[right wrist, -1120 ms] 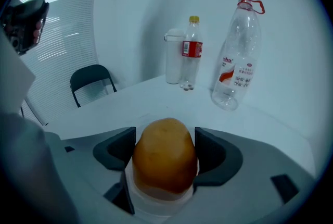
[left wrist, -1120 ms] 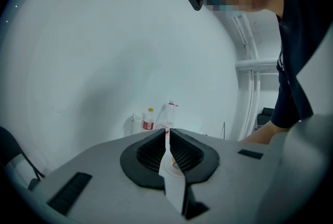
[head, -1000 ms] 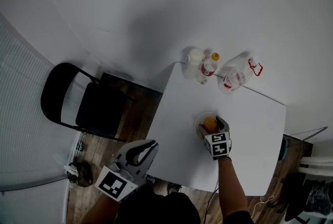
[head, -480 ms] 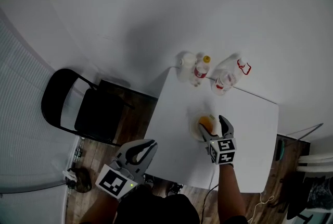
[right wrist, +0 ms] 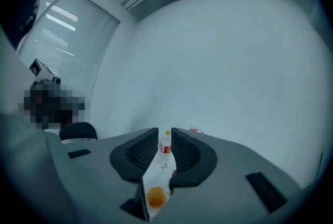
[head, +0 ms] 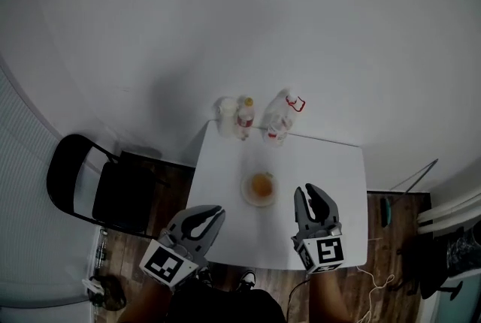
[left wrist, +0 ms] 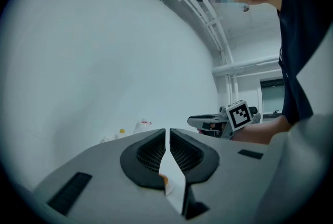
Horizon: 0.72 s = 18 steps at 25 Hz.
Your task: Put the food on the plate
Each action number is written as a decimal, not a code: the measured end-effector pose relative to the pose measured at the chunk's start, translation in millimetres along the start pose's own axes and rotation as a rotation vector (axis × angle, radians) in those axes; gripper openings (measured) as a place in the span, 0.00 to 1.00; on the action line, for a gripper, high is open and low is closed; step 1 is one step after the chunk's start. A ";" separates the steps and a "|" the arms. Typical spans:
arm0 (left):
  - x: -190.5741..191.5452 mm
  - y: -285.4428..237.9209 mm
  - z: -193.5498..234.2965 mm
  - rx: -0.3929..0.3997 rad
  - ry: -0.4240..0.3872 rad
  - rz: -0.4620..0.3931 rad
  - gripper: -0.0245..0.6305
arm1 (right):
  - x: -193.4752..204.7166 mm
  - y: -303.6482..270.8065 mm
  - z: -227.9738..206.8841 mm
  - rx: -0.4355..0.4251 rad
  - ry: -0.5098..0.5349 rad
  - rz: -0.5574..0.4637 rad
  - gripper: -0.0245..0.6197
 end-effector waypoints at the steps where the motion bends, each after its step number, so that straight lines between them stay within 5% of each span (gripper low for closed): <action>1: -5.3 -0.4 -6.5 0.011 -0.006 -0.009 0.10 | -5.8 13.4 -2.2 0.017 -0.003 -0.014 0.16; 8: -37.8 -0.6 -38.9 0.072 -0.070 -0.075 0.10 | -44.9 87.3 3.1 0.053 0.009 -0.164 0.07; 18: -74.0 19.9 -58.7 0.093 -0.165 -0.156 0.10 | -64.5 128.7 24.9 0.062 0.060 -0.179 0.07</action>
Point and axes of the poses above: the fingertips, and each gripper's own axes: y backward along the fingers, z to its left, x out of its underside, the point moved 4 cm from there along y, backward along the fingers, and after that the axes turned 14 degrees about z, right-handed, at the moved point
